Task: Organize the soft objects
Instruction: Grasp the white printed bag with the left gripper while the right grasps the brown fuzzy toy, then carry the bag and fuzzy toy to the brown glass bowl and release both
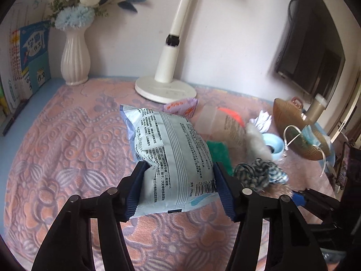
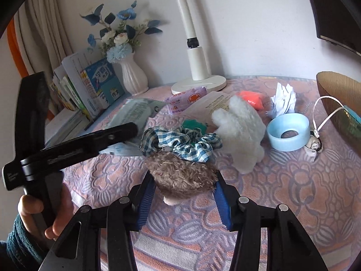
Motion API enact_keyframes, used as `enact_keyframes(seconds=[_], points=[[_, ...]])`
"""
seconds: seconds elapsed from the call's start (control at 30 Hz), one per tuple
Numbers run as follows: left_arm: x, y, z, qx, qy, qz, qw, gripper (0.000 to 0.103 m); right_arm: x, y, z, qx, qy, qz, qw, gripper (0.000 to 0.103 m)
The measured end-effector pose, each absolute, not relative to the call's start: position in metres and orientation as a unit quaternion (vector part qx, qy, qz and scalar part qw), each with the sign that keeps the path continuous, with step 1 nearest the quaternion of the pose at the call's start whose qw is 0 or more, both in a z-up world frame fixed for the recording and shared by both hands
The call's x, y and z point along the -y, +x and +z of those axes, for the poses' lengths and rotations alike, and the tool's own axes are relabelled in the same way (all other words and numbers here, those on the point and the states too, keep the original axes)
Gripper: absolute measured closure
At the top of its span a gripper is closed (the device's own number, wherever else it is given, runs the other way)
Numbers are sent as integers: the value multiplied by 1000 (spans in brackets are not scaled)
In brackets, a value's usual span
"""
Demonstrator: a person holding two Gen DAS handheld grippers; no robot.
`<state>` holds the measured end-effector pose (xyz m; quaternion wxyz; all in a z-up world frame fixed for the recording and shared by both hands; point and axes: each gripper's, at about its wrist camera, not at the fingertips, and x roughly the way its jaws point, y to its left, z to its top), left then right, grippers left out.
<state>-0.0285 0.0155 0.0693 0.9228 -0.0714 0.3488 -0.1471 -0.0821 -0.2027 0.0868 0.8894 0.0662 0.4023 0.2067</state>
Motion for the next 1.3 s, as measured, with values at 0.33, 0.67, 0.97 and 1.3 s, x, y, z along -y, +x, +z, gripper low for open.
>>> enact_keyframes(seconds=[0.33, 0.67, 0.97, 1.3], points=[[3, -38, 122, -316, -86, -200, 923, 45, 244, -91, 136, -382, 85, 149, 908, 54], [124, -21, 188, -284, -28, -307, 908, 45, 381, -92, 216, -325, 118, -54, 937, 54], [258, 23, 181, -305, 17, -368, 878, 45, 482, -69, 216, -327, 165, -152, 918, 54], [309, 45, 152, -313, 44, -382, 869, 31, 509, -22, 177, -366, 159, -168, 901, 41]])
